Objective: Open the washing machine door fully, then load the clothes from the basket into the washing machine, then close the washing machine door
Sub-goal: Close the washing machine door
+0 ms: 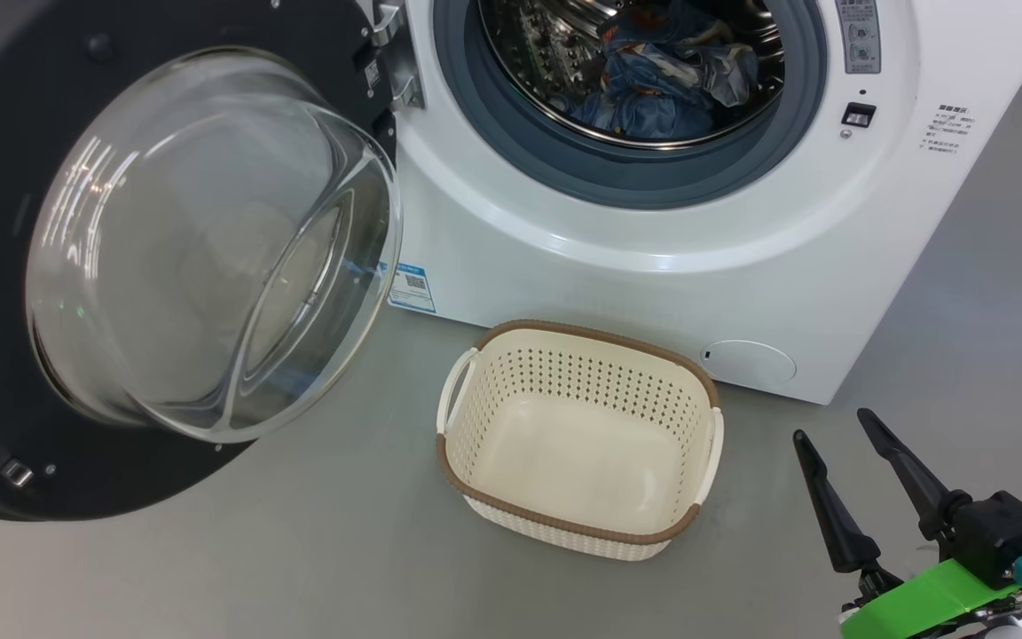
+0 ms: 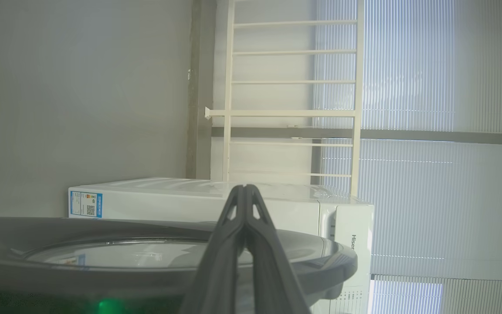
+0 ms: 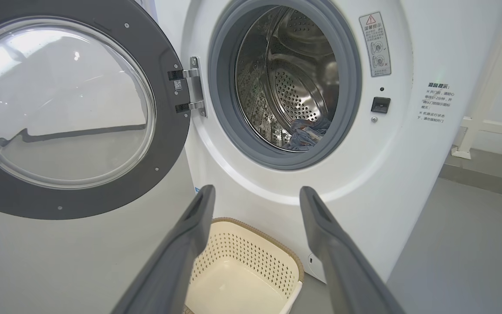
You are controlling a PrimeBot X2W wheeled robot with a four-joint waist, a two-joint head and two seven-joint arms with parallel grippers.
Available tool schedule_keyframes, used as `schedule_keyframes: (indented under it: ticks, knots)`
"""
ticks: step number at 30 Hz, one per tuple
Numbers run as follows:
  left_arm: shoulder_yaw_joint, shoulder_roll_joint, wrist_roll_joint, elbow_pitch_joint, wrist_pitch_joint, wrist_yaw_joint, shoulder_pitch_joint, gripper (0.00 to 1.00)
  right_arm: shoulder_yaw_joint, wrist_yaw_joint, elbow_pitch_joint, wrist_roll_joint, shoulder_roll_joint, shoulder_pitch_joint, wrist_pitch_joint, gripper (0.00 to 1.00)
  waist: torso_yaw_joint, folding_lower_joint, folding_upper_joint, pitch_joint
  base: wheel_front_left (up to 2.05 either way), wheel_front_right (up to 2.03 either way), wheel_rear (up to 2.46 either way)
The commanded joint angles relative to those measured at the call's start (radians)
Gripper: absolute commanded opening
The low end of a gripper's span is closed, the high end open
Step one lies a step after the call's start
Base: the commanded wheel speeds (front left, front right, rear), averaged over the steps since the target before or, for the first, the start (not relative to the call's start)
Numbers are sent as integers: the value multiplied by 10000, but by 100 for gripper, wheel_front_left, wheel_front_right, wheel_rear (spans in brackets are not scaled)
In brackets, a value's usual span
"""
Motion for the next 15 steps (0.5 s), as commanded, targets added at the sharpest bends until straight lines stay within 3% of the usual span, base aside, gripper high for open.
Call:
schedule_keyframes:
  ticks: [1, 15]
  knots:
    - [89, 661, 74, -237, 112, 27, -61, 0, 217, 16, -224, -68, -109, -322, -48, 100, -11, 0, 0, -4, 0, 0, 0]
    - [-47, 656, -3, -405, 781, 141, 192, 0, 251, 16, -224, -60, -194, -308, -48, 100, -87, 0, 0, -47, 0, 0, 0]
